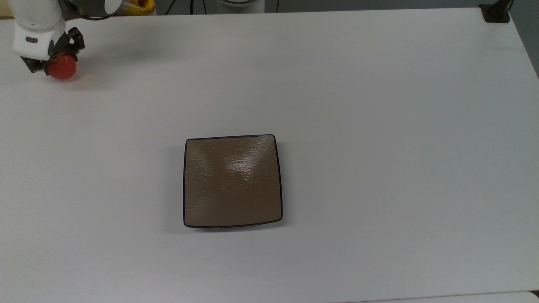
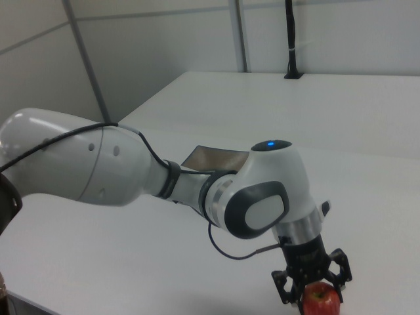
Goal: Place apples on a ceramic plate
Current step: 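Lift the grasped apple and carry it toward the plate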
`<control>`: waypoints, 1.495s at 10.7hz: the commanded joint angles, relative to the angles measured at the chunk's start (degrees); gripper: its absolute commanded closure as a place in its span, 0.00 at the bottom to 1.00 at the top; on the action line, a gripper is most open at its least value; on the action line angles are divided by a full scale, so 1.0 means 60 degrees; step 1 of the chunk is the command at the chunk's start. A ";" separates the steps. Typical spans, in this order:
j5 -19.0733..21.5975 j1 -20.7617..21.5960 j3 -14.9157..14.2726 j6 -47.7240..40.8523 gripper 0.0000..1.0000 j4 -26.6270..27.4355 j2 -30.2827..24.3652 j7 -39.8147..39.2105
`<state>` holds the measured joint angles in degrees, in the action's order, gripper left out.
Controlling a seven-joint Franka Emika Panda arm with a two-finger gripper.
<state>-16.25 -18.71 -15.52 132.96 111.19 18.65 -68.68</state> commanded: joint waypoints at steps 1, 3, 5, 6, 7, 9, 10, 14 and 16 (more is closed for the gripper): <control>0.0202 0.0290 0.0022 -0.1864 1.00 -0.0408 -0.1129 -0.0023; 0.1338 0.0496 0.0038 -0.3475 1.00 -0.1329 -0.1540 -0.0037; 0.2194 0.0890 0.0023 -0.4752 1.00 -0.1786 -0.2197 0.0195; 0.2254 0.0994 0.0037 -0.5251 1.00 -0.2020 -0.2520 0.0516; 0.2544 0.1198 0.0038 -0.5981 1.00 -0.2356 -0.2654 0.0606; 0.3204 0.1696 0.0023 -0.7344 1.00 -0.3278 -0.2873 0.1348; 0.3250 0.2235 0.0023 -0.7684 1.00 -0.3500 -0.3005 0.2340; 0.3265 0.3892 0.0052 -0.8010 1.00 -0.3663 -0.3182 0.5916; 0.3280 0.4230 0.0052 -0.7894 1.00 -0.3663 -0.3081 0.6390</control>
<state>2.78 4.48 -14.70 86.32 89.69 -0.32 -34.65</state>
